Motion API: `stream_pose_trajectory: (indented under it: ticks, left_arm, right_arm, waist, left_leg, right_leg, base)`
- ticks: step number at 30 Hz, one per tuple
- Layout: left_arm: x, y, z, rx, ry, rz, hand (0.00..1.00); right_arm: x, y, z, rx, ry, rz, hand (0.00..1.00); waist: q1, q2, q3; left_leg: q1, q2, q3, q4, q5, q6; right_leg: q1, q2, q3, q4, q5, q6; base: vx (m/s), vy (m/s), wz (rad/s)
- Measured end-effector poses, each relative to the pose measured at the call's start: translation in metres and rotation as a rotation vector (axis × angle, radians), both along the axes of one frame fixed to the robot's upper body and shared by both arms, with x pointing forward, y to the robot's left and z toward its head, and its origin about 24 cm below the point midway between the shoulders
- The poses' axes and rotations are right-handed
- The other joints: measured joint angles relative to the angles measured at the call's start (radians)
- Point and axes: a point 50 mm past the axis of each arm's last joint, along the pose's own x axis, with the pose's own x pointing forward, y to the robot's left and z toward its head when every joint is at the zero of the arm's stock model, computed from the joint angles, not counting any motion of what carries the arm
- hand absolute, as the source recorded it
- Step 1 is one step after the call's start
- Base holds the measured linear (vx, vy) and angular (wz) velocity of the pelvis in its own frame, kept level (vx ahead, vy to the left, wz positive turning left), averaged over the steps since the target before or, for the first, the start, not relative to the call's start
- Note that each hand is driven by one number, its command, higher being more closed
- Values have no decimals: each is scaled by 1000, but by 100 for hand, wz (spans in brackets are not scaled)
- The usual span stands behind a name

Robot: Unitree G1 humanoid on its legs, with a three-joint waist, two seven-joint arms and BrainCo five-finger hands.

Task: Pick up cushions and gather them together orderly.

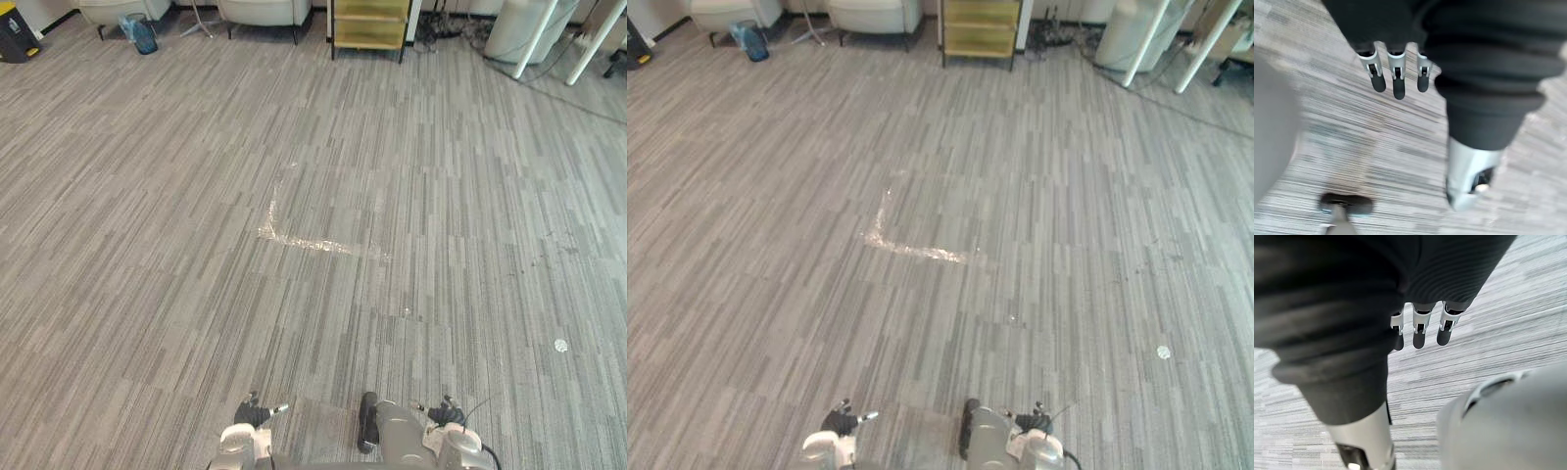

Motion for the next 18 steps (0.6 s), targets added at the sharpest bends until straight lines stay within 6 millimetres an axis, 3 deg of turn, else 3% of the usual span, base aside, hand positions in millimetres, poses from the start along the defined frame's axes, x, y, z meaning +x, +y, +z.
stream_pose_trajectory:
  ticks: [2, 4, 6, 8, 9, 10, 11, 13, 15, 16, 17, 18]
  left_arm:
    - [7, 5, 5, 17, -39, -4, 0]
    - [13, 4, 10, 18, -76, -6, 0]
    - [17, -1, 12, 0, -97, 12, 0]
    - [18, -1, 13, -4, -107, 25, 0]
    - [18, 1, 13, -5, -113, 44, 0]
    - [17, 4, 13, -1, -112, 51, 0]
    - [16, 9, 13, 14, -110, 54, 0]
    - [16, 14, 13, 25, -108, 54, 0]
    - [14, 16, 12, 29, -93, 47, 0]
    - [13, 16, 11, 28, -79, 44, 0]
    - [12, 16, 10, 29, -68, 41, 0]
    - [10, 15, 8, 26, -52, 38, 0]
  right_arm:
    - [0, 12, -2, 35, -4, 5, 0]
    - [1, 17, -3, 54, -6, -2, 0]
    - [1, 18, -2, 57, -10, -6, 0]
    - [-2, 22, -4, 63, 7, 2, 0]
    - [-3, 28, -6, 65, 21, 23, 0]
    - [-4, 31, -6, 72, 24, 23, 0]
    - [-5, 38, -7, 92, 26, 20, 0]
    - [-9, 44, -9, 106, 38, 25, 0]
    - [-11, 44, -10, 100, 48, 37, 0]
    - [-12, 43, -10, 103, 47, 42, 0]
    - [-13, 44, -11, 106, 51, 51, 0]
    - [-12, 42, -10, 96, 40, 59, 0]
  waist:
    - [14, -44, 14]
    - [24, -65, 14]
    - [39, -58, 11]
    - [53, -58, 10]
    - [69, -70, 4]
    - [73, -84, -6]
    - [73, -104, -30]
    - [77, -140, -54]
    - [92, -155, -56]
    - [80, -154, -54]
    - [76, -154, -48]
    - [70, -148, -44]
  left_leg:
    - [-88, -27, 41, -20, -63, 15]
    - [-173, -75, 101, -214, -92, 44]
    - [-236, -150, 95, -561, -44, 42]
    - [-254, -179, 71, -740, 33, 30]
    - [-252, -183, 67, -740, 129, 40]
    - [-253, -192, 73, -726, 159, 53]
    - [-268, -208, 75, -671, 159, 78]
    - [-272, -223, 105, -600, 87, 116]
    - [-194, -236, 143, -579, 11, 124]
    - [-127, -250, 139, -598, -33, 130]
    - [-84, -259, 138, -609, -53, 132]
    - [-10, -265, 137, -630, -83, 133]
  right_leg:
    - [123, -3, 4, -74, -22, -4]
    - [213, -12, 15, -144, -35, 5]
    - [273, -21, 40, -177, -73, 28]
    - [310, -27, 67, -173, -125, 54]
    - [342, -33, 100, -175, -158, 71]
    - [353, -44, 113, -183, -169, 78]
    - [372, -63, 138, -198, -173, 80]
    - [369, -96, 187, -156, -150, 92]
    - [287, -121, 243, 133, -99, 172]
    - [198, -131, 255, 361, -7, 218]
    - [153, -137, 254, 481, 1, 227]
    - [84, -139, 244, 613, -10, 213]
  base:
    - [523, -166, -5]
    - [487, -97, -10]
    - [511, 15, -35]
    - [503, 118, -46]
    - [562, 167, -53]
    - [649, 178, -56]
    - [676, 172, -39]
    - [687, 179, -35]
    - [705, 213, -35]
    - [588, 165, -21]
    - [542, 120, -13]
    - [496, 74, -8]
